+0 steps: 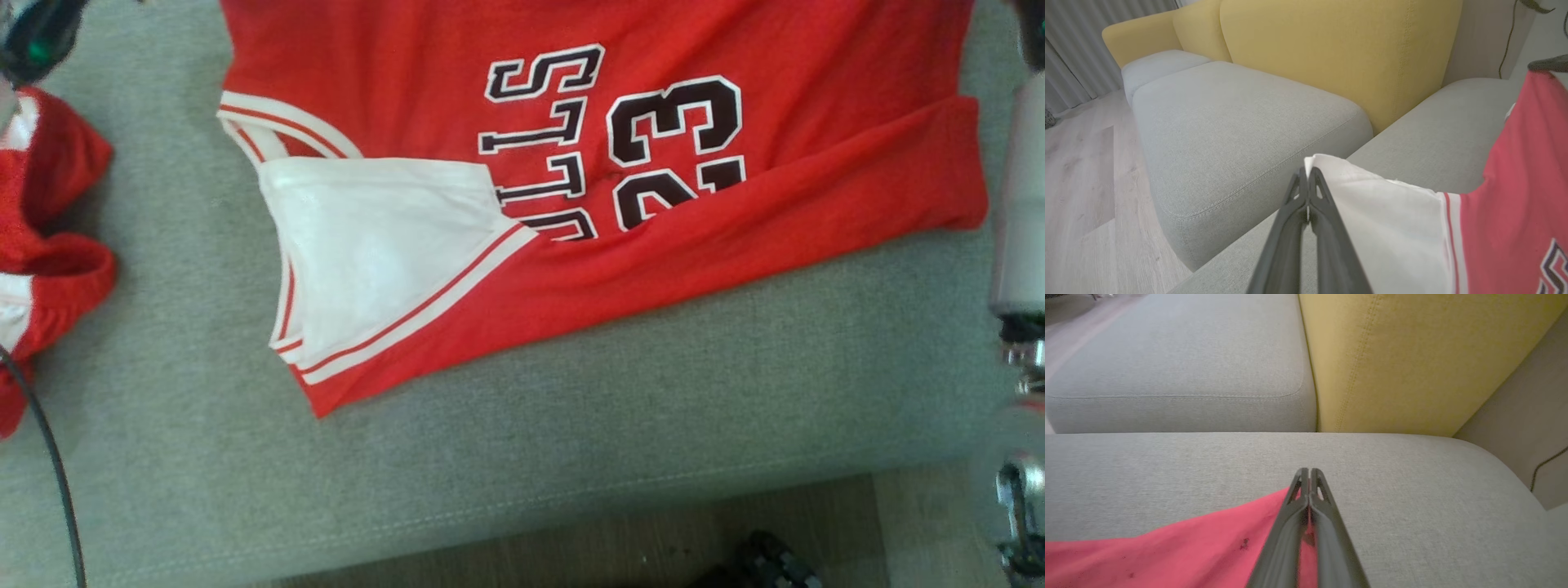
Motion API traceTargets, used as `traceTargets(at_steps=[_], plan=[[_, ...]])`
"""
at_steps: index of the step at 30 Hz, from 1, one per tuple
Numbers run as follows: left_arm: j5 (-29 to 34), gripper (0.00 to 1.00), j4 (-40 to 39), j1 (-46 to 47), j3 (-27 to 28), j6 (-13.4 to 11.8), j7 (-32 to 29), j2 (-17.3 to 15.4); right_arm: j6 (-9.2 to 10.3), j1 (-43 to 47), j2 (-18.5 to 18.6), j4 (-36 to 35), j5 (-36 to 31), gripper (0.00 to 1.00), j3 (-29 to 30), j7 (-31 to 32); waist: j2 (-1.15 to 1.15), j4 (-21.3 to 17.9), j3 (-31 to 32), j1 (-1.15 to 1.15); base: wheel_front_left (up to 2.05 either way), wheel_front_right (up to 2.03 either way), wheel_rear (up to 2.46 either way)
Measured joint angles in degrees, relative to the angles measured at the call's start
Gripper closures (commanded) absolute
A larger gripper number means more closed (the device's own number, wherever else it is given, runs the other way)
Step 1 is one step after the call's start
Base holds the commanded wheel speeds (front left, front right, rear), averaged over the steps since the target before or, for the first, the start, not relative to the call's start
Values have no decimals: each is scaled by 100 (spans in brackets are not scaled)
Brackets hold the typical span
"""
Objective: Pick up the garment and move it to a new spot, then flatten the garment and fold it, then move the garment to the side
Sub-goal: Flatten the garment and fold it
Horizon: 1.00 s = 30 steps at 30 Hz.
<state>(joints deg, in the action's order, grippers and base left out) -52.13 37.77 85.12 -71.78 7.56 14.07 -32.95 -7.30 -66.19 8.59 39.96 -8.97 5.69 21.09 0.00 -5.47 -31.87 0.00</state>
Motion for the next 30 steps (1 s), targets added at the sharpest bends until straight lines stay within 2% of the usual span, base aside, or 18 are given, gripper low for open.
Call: traceTargets(at_steps=[6, 11, 12, 19, 23, 30], plan=[[-146, 100, -968, -614, 237, -15, 26, -397, 0, 659, 363, -517, 503, 100, -230, 220, 0, 166, 209, 0, 0, 0, 0], [-260, 100, -1814, -1194, 520, -176, 48, -681, 0, 1080, 599, -957, 638, 100, -243, 435, 0, 297, 322, 0, 0, 0, 0], [-359, 100, -2249, -1486, 677, -263, 49, -833, 0, 1267, 659, -1167, 746, 100, -241, 537, 0, 352, 378, 0, 0, 0, 0], [-454, 100, -3661, -2525, 1033, -724, 58, -1328, 0, 1998, 834, -1927, 931, 100, -153, 999, 0, 519, 500, 0, 0, 0, 0], [-441, 100, -4253, -3082, 1135, -964, 58, -1461, 0, 2436, 893, -2371, 1110, 100, -54, 1252, 0, 584, 535, 0, 0, 0, 0], [-225, 100, -4855, -3702, 932, -1258, 58, -1628, 0, 3114, 918, -2959, 1138, 100, 175, 1723, 0, 611, 570, 0, 0, 0, 0]])
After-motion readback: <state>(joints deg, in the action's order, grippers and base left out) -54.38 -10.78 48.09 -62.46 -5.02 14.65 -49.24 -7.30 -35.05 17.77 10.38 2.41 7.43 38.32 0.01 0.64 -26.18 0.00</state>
